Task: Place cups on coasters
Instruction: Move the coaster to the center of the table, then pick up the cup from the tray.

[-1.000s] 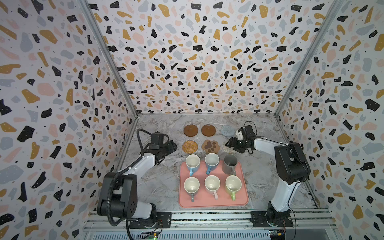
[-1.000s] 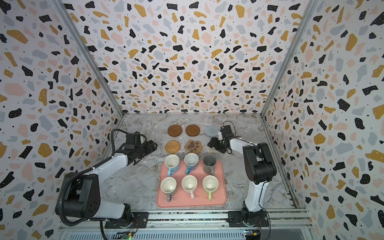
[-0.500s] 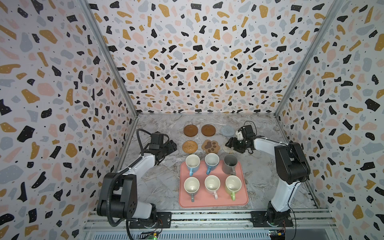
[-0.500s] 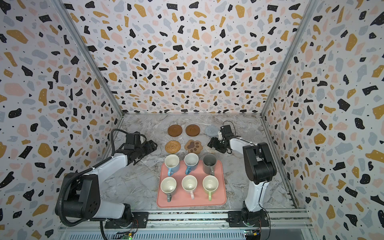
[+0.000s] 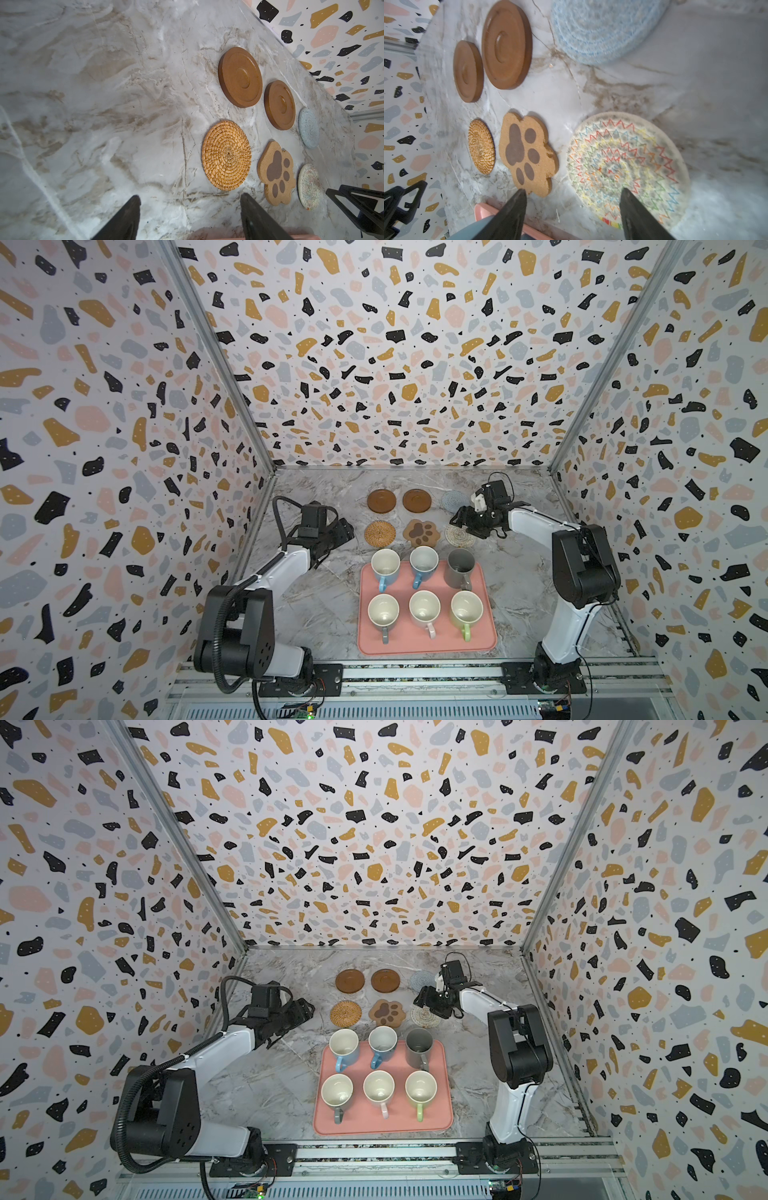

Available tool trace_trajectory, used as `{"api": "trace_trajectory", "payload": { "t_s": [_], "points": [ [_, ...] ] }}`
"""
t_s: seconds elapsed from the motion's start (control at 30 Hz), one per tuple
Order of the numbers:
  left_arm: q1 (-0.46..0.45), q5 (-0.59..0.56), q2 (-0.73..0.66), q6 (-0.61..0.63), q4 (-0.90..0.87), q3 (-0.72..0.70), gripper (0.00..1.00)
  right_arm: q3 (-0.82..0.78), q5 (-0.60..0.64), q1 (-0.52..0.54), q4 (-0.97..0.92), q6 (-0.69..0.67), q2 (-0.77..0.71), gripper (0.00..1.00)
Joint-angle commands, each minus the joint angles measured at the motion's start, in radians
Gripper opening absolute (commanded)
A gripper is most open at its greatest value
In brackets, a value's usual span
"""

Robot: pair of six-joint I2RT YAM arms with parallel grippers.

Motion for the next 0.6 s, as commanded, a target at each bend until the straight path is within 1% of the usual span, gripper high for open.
{"api": "trace_trajectory", "payload": {
  "t_s": [0.0, 0.23, 0.43, 0.57],
  "points": [
    [0.005, 0.006, -0.011, 0.017, 0.012, 0.033, 0.77, 0.036, -0.003, -0.018, -0.048, -0.015, -0.038, 0.73],
    [0.005, 0.016, -0.019, 0.041, 0.019, 0.032, 0.77, 0.024, 0.035, -0.087, -0.065, -0.054, -0.148, 0.73],
    [0.004, 0.027, -0.055, 0.051, 0.052, 0.019, 0.77, -0.041, 0.088, -0.136, -0.051, -0.094, -0.257, 0.73],
    [0.004, 0.025, -0.074, 0.06, 0.055, 0.022, 0.77, -0.077, 0.113, -0.15, -0.055, -0.117, -0.309, 0.73]
  ]
}}
